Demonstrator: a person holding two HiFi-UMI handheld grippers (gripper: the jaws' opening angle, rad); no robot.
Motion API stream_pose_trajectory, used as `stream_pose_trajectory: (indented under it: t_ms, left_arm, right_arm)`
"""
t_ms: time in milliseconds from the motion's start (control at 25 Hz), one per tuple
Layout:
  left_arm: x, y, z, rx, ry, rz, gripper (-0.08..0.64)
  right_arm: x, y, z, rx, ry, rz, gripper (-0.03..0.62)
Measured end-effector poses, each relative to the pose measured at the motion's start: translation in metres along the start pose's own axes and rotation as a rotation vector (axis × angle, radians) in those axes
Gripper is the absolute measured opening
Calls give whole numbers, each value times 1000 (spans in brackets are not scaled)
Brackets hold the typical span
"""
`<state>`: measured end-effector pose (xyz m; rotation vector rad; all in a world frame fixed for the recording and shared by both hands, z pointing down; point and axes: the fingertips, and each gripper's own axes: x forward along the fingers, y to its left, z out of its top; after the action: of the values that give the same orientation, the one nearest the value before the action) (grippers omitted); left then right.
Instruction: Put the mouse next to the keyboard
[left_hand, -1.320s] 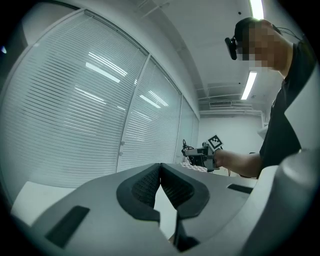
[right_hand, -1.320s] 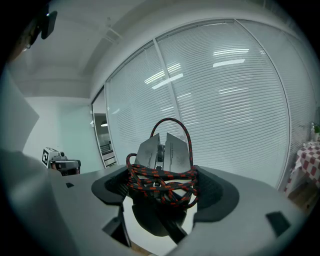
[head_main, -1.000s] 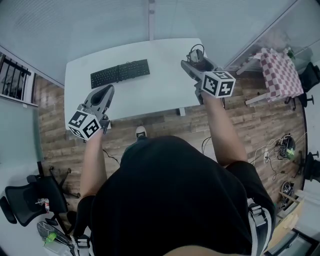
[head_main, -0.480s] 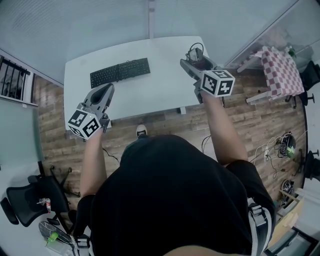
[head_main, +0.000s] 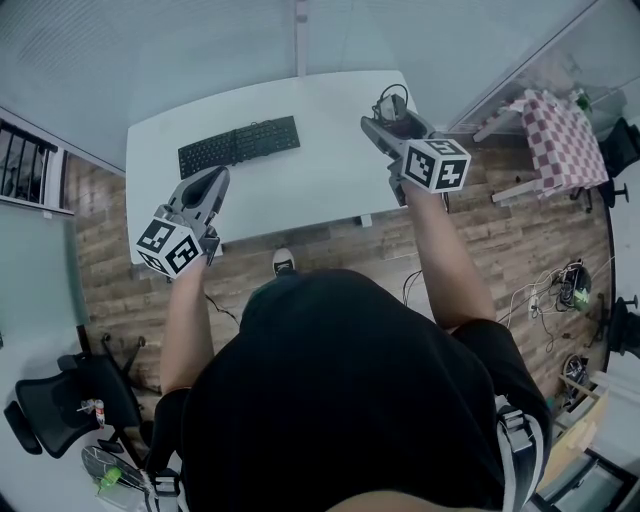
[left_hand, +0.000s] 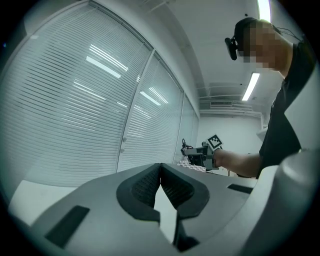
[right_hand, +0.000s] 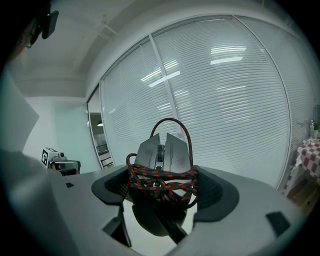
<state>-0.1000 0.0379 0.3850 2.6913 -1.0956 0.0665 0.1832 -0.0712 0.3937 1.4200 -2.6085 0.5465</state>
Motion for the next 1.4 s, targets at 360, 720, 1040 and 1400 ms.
stream_pose_trajectory:
  t_ms: [360,720,1040,1400]
  left_arm:
    - [13,28,0,-4,10,-11,23]
    - [17,56,16,13,9,-35,23]
    - [20,90,27,10,1,-59,23]
    - [18,137,39,5,-7,-80,23]
  right_arm:
    - [20,-9,3,6,5,-21,411]
    - [43,1,18,0,3,-31,411]
    - [70,9,28,1,2,-54,411]
    - [107,23,40,6,-1,-79,411]
